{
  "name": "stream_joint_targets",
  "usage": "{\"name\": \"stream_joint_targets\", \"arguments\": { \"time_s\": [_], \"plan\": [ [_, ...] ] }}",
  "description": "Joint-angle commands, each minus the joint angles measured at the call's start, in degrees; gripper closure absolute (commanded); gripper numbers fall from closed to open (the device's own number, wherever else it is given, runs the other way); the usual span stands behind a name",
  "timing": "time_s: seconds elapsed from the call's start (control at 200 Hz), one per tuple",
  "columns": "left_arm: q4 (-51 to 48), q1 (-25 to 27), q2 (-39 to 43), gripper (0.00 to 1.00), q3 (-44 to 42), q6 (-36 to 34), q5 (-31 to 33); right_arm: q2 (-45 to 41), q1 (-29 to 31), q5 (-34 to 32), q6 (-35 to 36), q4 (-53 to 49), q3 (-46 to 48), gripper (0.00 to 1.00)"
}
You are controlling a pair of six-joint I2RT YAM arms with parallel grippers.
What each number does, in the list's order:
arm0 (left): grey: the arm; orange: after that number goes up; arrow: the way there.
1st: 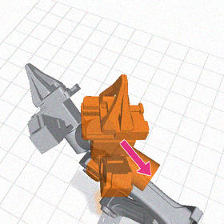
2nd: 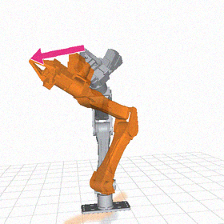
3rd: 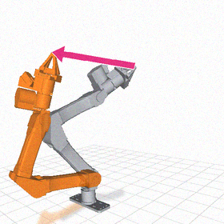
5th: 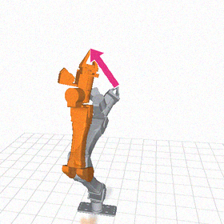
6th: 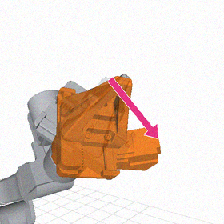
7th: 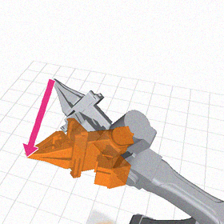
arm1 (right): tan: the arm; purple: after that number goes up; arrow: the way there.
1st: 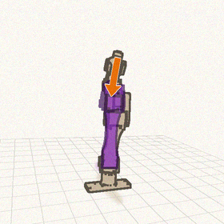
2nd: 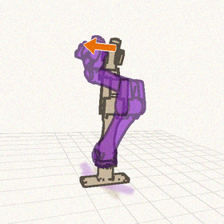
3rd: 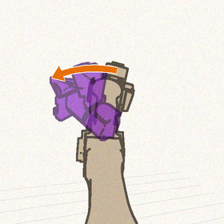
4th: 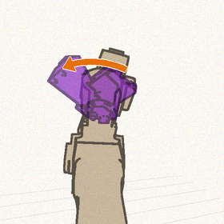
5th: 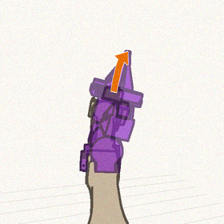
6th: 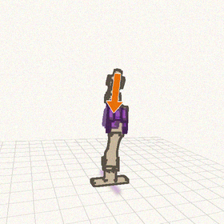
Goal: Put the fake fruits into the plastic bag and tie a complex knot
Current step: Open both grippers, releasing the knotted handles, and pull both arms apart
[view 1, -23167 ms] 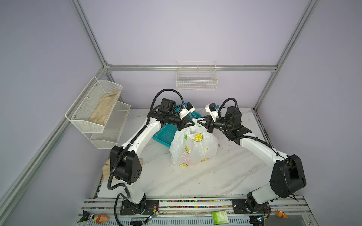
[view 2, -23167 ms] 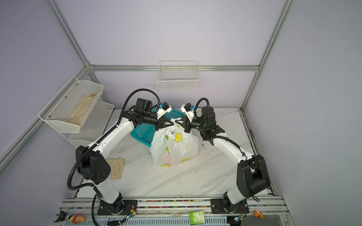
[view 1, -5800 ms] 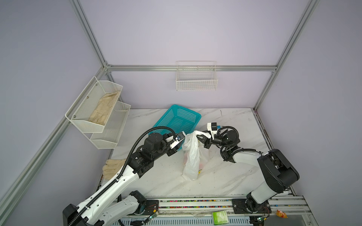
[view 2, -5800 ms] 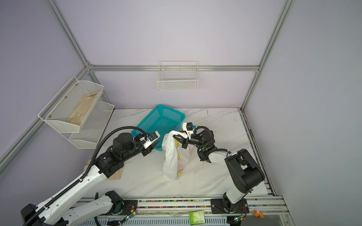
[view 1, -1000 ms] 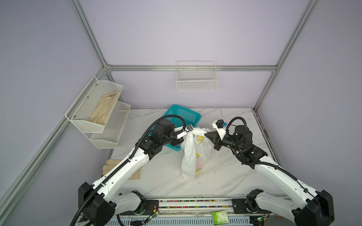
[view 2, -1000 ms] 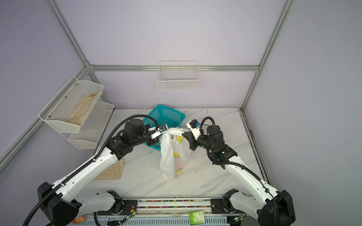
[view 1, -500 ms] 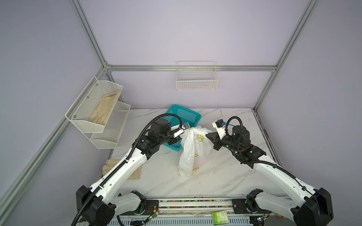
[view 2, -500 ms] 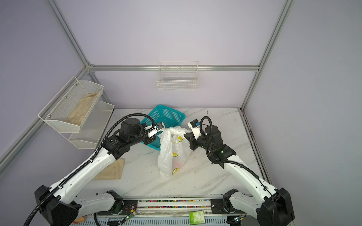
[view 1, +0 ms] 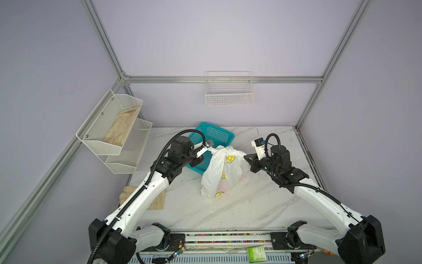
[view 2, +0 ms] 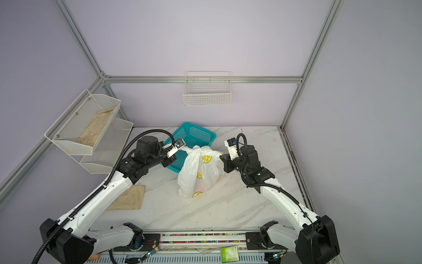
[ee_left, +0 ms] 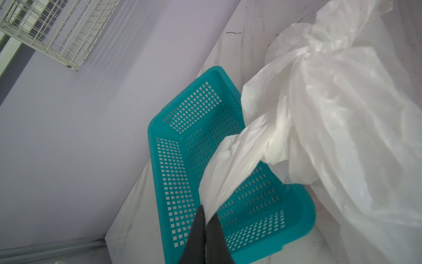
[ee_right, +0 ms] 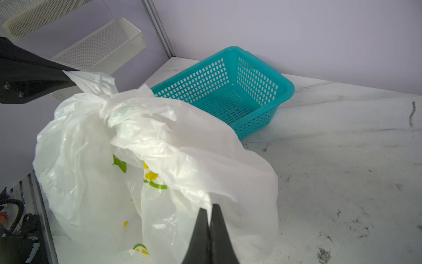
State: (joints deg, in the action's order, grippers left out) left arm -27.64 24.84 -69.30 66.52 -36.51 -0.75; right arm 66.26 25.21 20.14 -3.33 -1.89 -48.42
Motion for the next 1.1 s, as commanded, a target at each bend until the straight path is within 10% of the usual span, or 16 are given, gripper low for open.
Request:
{"name": "stream_joint_targets", "arguments": {
  "time_s": [0.0,0.45,0.57,0.755,1.095],
  "plan": [
    [-0.3,-3.2,2.2,1.0,-1.6,2.2,5.6,0.8,-3.2,-4.9,-2.8,-4.4,-0.4,1.0],
    [2.6,-4.8,4.5,1.0,-7.2,1.9,-2.5,2.2,-8.0,-0.1,-1.8,-4.2,-0.7,1.0],
    [3.0,-4.8,4.4,0.58,-5.7,-0.9,-14.7,2.5,-8.0,1.3,-1.7,-3.6,-1.0,1.0],
    [1.5,-3.6,1.0,0.21,-2.3,-6.5,-20.4,2.5,-7.9,1.8,-1.3,-3.5,-1.2,1.0],
    [3.9,2.0,-13.3,0.25,9.0,-8.8,-18.8,2.7,-7.9,2.9,-1.0,-3.8,-2.1,1.0]
  ]
}}
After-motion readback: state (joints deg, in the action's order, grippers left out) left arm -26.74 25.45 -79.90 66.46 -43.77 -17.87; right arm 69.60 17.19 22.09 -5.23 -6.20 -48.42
